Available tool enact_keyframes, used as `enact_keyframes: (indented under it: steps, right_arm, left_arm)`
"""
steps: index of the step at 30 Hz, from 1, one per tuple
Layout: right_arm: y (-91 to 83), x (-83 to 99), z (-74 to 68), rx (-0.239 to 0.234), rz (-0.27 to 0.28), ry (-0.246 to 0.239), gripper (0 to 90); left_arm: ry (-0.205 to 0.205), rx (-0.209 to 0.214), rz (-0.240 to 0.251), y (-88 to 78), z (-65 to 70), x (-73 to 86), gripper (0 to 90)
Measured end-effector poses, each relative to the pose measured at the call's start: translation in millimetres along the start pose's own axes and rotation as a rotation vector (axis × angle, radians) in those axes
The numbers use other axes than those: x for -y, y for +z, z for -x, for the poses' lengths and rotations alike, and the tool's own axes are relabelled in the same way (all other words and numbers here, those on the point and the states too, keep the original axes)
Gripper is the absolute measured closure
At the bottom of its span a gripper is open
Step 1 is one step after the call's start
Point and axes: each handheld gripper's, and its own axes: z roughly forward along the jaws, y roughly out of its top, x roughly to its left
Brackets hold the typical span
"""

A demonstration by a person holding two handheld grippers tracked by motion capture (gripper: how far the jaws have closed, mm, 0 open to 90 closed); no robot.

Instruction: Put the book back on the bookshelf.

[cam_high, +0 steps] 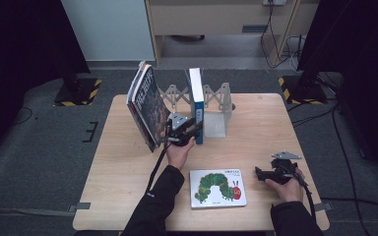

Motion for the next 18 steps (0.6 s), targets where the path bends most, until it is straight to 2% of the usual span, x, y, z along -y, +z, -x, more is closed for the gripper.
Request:
enact_keyframes:
  steps: [9,14,18]
  right_arm:
    - [0.0,0.0,0.0,0.0,0.0,0.0,0.4]
    - [0.0,0.0,0.0,0.0,0.0,0.001,0.4]
    - [0.0,0.0,0.0,0.0,0.0,0.001,0.4]
  left_arm:
    - [-0.001,0.023,-0.007,-7.6,-1.8,1.6,54.1]
    - [0.02,0.024,-0.013,-18.0,-3.7,-2.7,52.6]
    - [0.021,0.039,-0.036,-26.7,-5.9,-5.3,51.0]
